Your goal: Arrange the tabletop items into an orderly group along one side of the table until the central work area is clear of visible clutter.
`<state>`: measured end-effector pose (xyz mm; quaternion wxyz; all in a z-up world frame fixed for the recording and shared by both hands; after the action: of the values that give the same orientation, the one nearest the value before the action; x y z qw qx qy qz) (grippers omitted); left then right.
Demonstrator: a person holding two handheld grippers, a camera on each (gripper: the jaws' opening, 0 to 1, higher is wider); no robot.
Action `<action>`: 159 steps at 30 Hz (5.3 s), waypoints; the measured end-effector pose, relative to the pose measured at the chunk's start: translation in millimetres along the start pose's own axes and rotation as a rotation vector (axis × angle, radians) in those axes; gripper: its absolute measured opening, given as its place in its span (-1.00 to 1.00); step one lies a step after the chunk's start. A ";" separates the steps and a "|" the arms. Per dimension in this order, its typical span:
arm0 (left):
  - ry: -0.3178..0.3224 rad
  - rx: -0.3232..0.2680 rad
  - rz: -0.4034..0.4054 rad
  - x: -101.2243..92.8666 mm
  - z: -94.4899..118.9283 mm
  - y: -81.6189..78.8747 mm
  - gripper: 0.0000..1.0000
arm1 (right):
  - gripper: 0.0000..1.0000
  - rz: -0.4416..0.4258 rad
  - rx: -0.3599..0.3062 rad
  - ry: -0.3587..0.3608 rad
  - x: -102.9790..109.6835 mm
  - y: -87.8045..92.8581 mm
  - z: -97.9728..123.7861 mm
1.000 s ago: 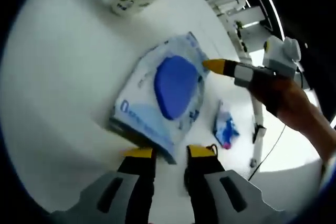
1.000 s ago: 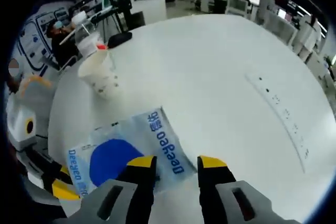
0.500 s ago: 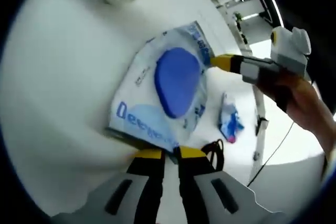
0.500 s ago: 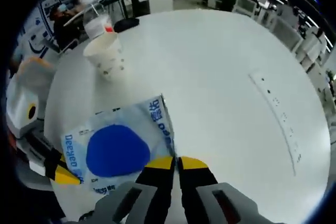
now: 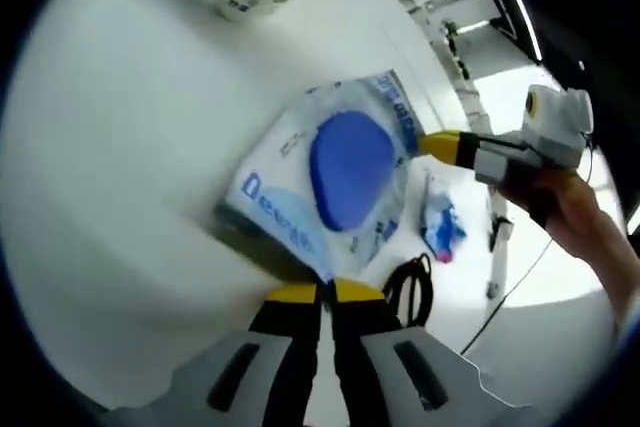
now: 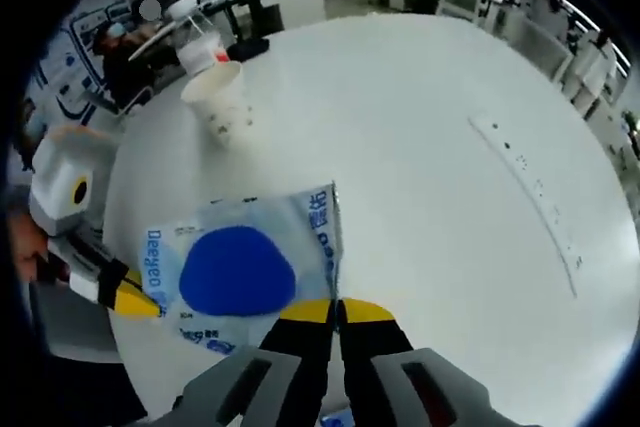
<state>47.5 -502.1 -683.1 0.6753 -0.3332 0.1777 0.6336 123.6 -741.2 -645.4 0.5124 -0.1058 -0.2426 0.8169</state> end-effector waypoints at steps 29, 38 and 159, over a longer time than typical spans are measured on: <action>-0.104 -0.062 -0.171 56.3 64.6 -46.7 -1.00 | -1.00 -0.581 -0.153 0.005 96.9 74.9 29.4; -0.114 -0.052 -0.253 66.7 72.2 -51.6 -1.00 | -1.00 -0.691 -0.172 0.019 141.7 87.1 29.6; -0.005 -0.178 -0.202 38.4 -6.1 -113.3 -1.00 | -1.00 -0.850 -0.380 0.089 61.0 82.0 24.0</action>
<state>164.1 -475.2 -687.4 0.7038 -0.4063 0.0846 0.5766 21.4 -723.2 -661.5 0.7830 -0.1242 -0.3875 0.4703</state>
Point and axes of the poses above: the point that each gripper's makers call its tool centre point, and the gripper's own axes: z roughly backward along the fingers, x roughly to its left, y roughly out of its underside, the point moved 10 cm from there along z, roughly backward along the fingers, and after that the axes turned 4 degrees about -x, right-handed, at the moved point
